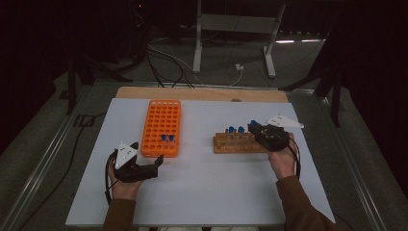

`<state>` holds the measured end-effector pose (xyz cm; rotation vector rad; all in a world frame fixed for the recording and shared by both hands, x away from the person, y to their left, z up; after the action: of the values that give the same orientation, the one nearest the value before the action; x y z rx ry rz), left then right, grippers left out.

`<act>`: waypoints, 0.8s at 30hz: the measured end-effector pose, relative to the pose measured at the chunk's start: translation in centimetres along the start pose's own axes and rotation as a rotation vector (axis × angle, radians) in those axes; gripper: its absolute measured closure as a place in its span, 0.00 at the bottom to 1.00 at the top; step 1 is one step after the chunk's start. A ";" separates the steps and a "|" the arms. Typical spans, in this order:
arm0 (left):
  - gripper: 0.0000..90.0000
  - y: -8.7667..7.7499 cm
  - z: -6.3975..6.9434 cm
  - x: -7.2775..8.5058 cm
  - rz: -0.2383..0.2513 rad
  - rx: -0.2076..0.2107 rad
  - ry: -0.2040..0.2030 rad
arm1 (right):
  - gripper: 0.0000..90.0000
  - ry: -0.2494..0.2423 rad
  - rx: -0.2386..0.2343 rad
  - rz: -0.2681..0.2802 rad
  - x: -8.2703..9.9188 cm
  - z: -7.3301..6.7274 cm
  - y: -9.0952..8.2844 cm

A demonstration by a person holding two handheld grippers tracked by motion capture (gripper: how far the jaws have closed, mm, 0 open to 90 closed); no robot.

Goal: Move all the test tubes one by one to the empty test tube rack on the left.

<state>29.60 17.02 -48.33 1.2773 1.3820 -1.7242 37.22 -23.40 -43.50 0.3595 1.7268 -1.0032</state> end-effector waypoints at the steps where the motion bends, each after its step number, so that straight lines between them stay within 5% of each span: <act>1: 0.01 0.0 0.1 0.0 0.000 0.001 -0.001 | 0.86 -0.001 -0.001 0.002 -0.2 0.0 -0.2; 24: 0.01 0.1 1.1 -0.6 0.004 0.018 0.032 | 0.86 -0.049 -0.034 0.031 -2.2 -1.4 -2.8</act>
<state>29.54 15.89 -47.75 1.3219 1.3839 -1.7241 35.38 -23.51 -40.17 0.3359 1.6872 -0.9513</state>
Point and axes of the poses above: each handheld gripper's, and its own axes: y roughly forward along the jaws, x roughly out of its underside, z roughly to its right, the point moved 3 cm from there along y, roughly forward along the jaws, and after that the axes turned 10 degrees about -x, right-handed, at the moved point
